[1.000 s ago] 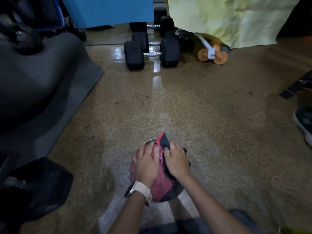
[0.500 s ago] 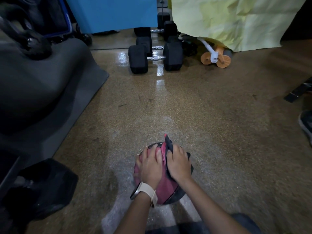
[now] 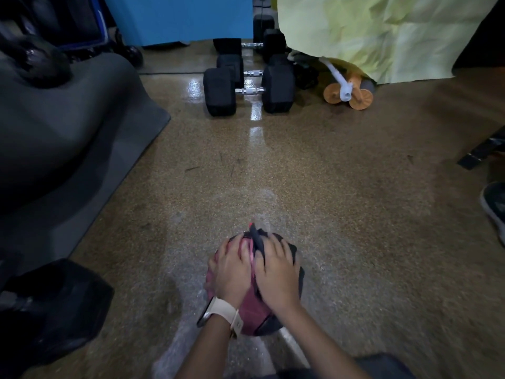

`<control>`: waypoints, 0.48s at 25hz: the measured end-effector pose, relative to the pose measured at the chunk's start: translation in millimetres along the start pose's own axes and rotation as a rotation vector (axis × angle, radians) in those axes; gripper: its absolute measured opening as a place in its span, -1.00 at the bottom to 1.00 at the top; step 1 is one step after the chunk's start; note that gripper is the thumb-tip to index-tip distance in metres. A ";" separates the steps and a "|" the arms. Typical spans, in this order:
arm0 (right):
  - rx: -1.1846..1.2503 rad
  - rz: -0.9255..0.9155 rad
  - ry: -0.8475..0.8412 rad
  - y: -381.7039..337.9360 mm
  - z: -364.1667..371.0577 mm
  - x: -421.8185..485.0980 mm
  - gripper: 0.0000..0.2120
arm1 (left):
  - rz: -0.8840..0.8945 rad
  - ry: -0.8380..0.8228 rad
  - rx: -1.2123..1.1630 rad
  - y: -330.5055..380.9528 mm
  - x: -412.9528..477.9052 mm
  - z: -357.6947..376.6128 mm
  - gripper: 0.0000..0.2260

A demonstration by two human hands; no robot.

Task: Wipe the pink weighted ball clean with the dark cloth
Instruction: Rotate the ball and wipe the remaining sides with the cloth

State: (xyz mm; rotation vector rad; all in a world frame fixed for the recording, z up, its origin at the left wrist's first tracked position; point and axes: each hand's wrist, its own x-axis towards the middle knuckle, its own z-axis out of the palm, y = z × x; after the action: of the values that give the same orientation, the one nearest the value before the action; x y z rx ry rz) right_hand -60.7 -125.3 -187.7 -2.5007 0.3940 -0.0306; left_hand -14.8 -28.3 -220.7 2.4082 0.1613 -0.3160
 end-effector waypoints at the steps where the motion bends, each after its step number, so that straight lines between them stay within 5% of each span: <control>1: 0.041 -0.096 0.018 7.3 3.4 -28.1 -0.49 | 0.002 0.001 -0.009 -0.8 2.0 -0.9 -0.30; 4: 0.152 -0.178 0.017 41.7 3.6 -62.0 -0.54 | 0.022 0.010 -0.032 -3.5 4.6 -3.5 -0.28; 9: 0.146 0.117 -0.005 9.3 -6.4 28.8 -0.64 | 0.012 0.032 0.019 -1.7 0.9 2.9 -0.26; 12: 0.018 -0.042 0.049 -2.2 6.2 -14.4 -0.47 | 0.019 0.030 -0.029 -6.9 9.1 1.1 -0.24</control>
State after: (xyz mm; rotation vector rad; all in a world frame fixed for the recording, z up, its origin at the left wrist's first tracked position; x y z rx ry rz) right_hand -73.2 -116.0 -190.6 -2.4941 0.3595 -0.1122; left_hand -7.6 -23.6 -228.2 2.3855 0.1555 -0.2669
